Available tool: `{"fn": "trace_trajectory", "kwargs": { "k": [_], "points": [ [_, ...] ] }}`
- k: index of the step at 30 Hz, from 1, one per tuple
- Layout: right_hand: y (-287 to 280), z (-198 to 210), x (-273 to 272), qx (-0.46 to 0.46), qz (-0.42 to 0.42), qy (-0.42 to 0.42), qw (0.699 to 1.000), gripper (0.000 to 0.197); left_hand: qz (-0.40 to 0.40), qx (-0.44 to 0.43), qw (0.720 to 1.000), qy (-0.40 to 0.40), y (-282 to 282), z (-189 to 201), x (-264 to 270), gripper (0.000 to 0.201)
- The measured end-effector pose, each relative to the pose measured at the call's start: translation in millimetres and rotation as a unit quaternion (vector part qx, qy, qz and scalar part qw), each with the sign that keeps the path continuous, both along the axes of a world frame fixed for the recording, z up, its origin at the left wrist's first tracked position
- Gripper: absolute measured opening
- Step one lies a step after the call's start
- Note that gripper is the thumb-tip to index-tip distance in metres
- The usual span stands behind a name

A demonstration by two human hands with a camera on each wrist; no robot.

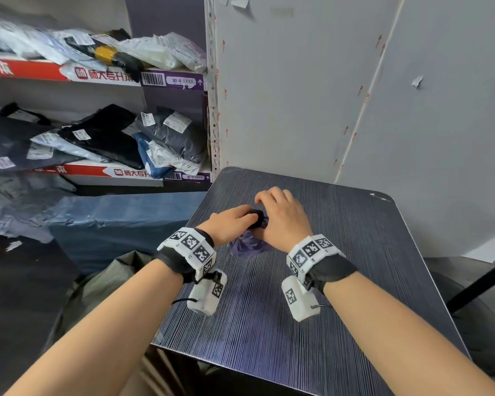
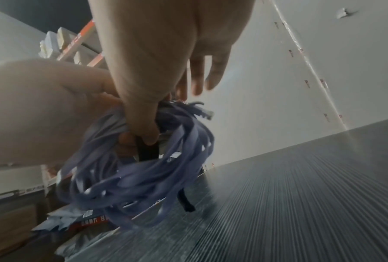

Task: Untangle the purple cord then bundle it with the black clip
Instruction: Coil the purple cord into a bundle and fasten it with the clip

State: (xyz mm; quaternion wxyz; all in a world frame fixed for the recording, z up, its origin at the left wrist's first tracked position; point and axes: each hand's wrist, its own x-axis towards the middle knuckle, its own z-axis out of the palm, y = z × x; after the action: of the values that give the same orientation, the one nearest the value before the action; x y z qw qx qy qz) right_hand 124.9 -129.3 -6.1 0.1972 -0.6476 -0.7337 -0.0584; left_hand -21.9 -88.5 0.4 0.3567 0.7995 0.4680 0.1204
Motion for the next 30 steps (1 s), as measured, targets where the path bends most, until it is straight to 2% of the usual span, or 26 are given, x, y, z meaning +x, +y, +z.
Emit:
{"fn": "trace_trajectory", "kwargs": {
  "k": [4,6,11,17,23,28,30],
  "points": [
    [-2,2,0,-0.081,0.020,0.064,0.994,0.054,-0.028,0.012,0.999,0.009,-6,4,0,0.034],
    [-4,3,0,-0.084,0.019,0.079,0.993,0.052,-0.040,0.027,0.999,0.015,-8,4,1,0.037],
    [-5,-7,0,-0.112,0.002,0.081,0.990,0.041,-0.073,0.104,0.988,0.092,-8,2,3,0.043],
    [-7,-19,1,-0.145,-0.008,0.101,0.984,0.035,-0.102,0.109,0.976,0.161,-6,-7,7,0.040],
    [-6,-17,2,-0.167,-0.018,0.158,0.973,0.041,-0.101,0.087,0.984,0.117,-7,-9,7,0.039],
    [-4,-19,4,-0.191,-0.018,0.222,0.956,0.037,-0.084,0.073,0.989,0.101,-5,-9,7,0.040],
    [-2,-19,5,-0.189,-0.020,0.218,0.957,0.036,-0.082,0.080,0.988,0.104,-4,-8,8,0.039]
  ]
}}
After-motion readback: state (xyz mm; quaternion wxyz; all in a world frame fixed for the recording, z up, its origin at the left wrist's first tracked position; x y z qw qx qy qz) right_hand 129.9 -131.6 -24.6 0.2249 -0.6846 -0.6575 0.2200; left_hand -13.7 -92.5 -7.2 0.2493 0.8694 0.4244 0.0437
